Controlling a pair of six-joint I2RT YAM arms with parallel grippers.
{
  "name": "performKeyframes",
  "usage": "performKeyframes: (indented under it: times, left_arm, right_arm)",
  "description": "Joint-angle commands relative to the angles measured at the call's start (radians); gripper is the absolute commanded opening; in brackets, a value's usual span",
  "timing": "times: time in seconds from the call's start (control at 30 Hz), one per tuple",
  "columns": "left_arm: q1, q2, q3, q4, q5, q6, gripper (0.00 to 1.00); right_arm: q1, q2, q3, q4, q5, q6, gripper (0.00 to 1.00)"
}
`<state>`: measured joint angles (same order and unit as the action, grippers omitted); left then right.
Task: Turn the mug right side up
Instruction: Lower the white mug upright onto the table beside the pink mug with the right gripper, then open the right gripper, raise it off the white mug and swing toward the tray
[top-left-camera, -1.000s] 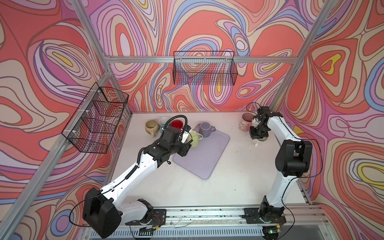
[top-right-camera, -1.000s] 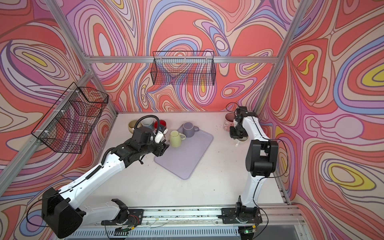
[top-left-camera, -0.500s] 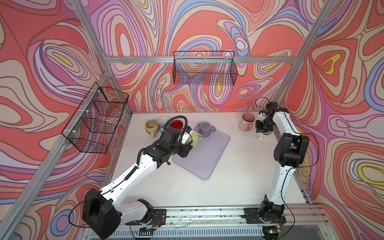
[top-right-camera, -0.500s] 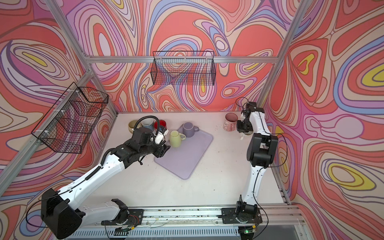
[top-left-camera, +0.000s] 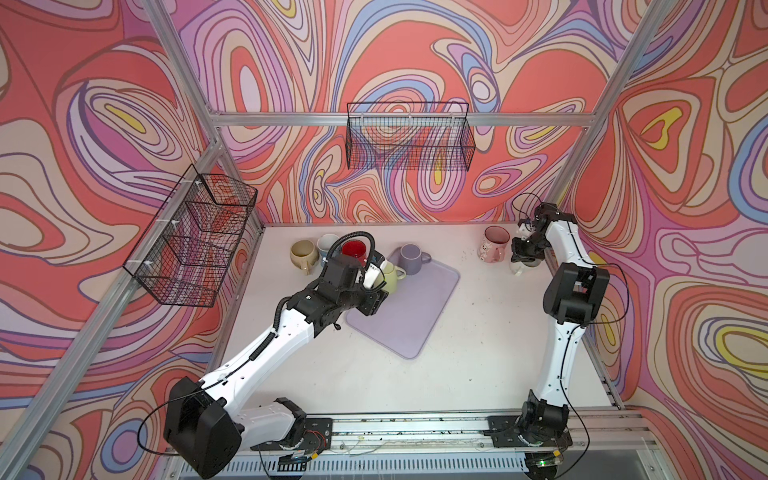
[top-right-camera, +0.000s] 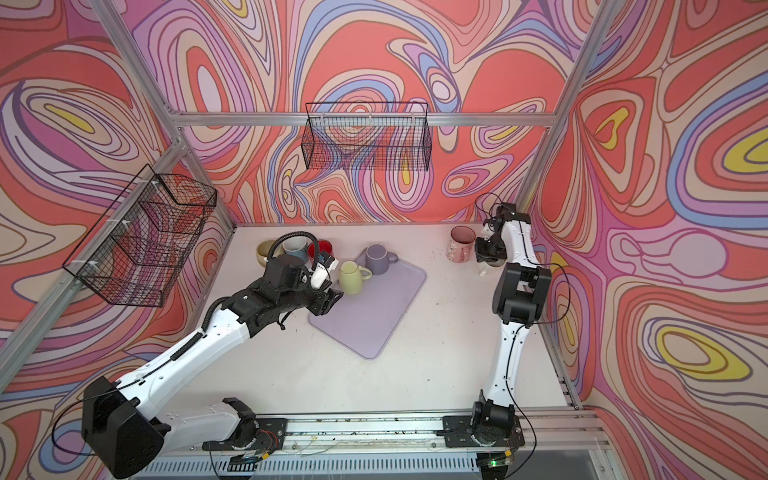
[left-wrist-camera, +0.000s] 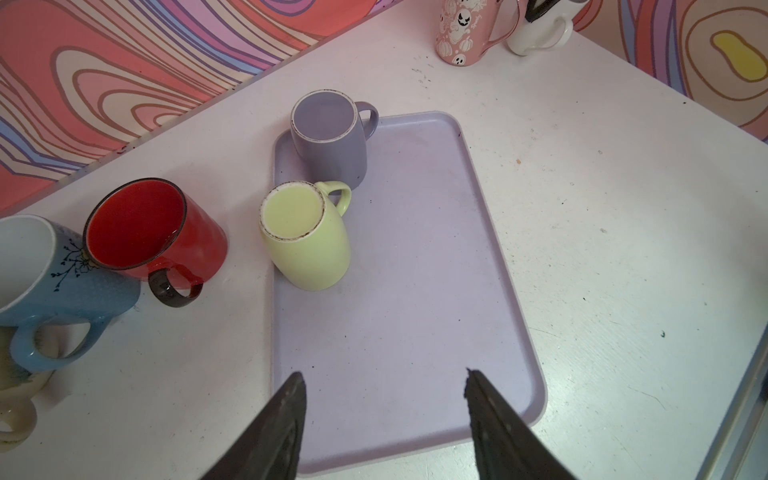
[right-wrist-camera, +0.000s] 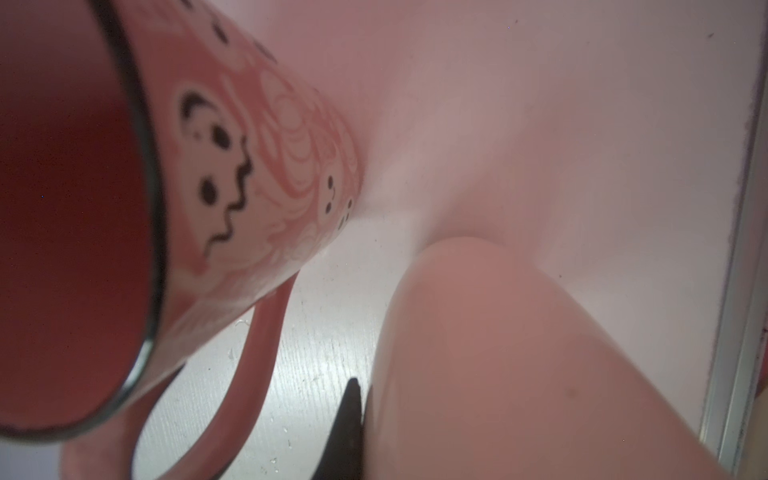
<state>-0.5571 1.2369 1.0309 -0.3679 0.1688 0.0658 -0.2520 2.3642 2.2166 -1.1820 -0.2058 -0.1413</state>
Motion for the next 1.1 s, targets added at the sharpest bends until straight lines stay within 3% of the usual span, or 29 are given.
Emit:
performKeyframes:
  times: [0.0,0.23,0.47,1.07]
  left_arm:
    - [-0.001,-0.019,-0.014,0.020,0.011,-0.007,0.63]
    - [-0.001,-0.017,-0.012,0.020,0.009,-0.006,0.63]
    - [-0.001,-0.016,-0.013,0.022,0.006,-0.006,0.63]
    - [-0.001,-0.020,-0.012,0.019,-0.002,-0.006,0.63]
  right_arm:
    - [-0.001,0.002,0.031,-0.002,-0.001,-0.014,0.00]
    - [-0.001,0.012,0.031,0.007,0.000,-0.012,0.00]
    - [-0.001,-0.001,0.029,0.021,0.032,-0.014,0.23]
    - [-0.001,-0.027,0.084,0.022,0.055,-0.007,0.37]
